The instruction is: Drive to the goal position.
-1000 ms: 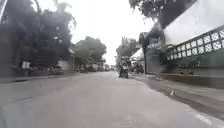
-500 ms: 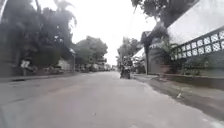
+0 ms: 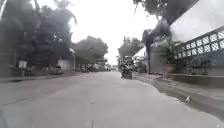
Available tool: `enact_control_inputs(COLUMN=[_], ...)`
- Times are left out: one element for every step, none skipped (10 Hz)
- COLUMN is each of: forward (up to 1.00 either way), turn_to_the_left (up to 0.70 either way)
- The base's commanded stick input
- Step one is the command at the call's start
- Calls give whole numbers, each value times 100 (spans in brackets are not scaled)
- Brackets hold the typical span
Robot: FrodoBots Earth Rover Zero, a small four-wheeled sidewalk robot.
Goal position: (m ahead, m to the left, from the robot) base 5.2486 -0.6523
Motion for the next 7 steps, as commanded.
enact_control_inputs(forward=[50, 50, 50, 50, 50, 50, 50], turn_to_the_left=[0, 0, 0, 0, 0, 0, 0])
